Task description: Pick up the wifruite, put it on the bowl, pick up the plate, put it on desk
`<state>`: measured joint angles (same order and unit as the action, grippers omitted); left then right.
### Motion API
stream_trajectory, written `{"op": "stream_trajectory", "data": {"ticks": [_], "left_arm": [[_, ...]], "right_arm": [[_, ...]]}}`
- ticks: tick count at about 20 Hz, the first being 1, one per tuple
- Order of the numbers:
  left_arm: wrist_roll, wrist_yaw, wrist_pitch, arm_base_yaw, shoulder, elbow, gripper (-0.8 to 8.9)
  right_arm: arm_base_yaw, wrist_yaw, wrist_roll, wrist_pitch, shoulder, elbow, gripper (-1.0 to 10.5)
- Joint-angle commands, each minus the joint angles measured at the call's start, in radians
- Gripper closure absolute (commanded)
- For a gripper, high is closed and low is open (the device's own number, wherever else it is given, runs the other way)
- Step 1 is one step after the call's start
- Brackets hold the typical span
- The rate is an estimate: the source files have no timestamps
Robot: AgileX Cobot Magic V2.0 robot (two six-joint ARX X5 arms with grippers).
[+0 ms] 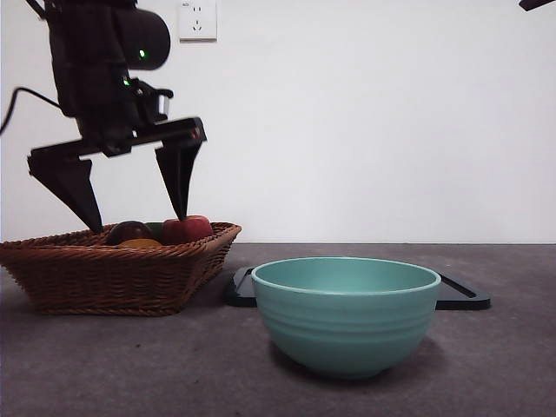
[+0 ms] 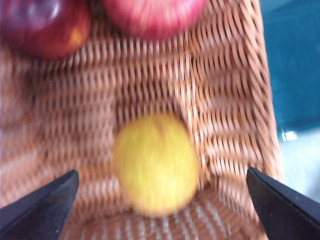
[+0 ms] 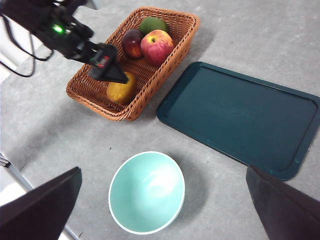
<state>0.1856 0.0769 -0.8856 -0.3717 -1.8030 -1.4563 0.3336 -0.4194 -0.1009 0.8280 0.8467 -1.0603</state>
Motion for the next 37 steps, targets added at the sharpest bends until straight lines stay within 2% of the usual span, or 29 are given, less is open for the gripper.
{"op": "stream_trajectory", "data": {"ticks": [1,6,10,12,15,18,21,26,31,37], "left_arm": [[0.01,-0.002,-0.004,-0.005,-0.061,-0.024,1.93],[0.01,-0.003,0.023,-0.005,-0.135,-0.024,1.94],[0.01,-0.003,0.032,-0.005,-0.169,-0.024,2.39],[0.01,-0.003,0.042,-0.005,-0.171,-0.024,3.09],[0.009,-0.003,0.04,-0.005,-0.171,-0.024,4.7],[0.004,-0.003,0.039,-0.003,-0.171,-0.026,5.63],[-0.008,-0.003,-0.007,0.002,-0.17,-0.064,5.7],[-0.034,-0.003,-0.182,0.002,-0.152,-0.213,5.7],[-0.04,-0.002,-0.274,-0.079,-0.006,-0.237,5.7],[-0.035,-0.002,-0.307,-0.3,0.097,-0.237,5.69]], "right_arm": [[0.005,-0.004,0.004,-0.003,0.007,-0.019,4.2],[0.005,-0.004,0.003,0.005,0.007,-0.019,4.2],[0.005,-0.004,0.003,0.019,0.007,-0.019,4.2],[0.005,-0.004,0.003,0.019,0.007,-0.019,4.2],[0.005,-0.004,0.003,0.019,0.007,-0.019,4.2],[0.005,-0.003,0.003,0.019,0.008,-0.019,4.2],[0.005,-0.003,0.003,0.019,0.007,-0.019,4.2],[0.005,-0.003,0.004,0.018,0.007,-0.019,4.2],[0.005,0.001,0.004,0.018,0.007,-0.019,4.2],[0.005,0.001,0.004,0.078,-0.008,-0.019,4.2]]}}
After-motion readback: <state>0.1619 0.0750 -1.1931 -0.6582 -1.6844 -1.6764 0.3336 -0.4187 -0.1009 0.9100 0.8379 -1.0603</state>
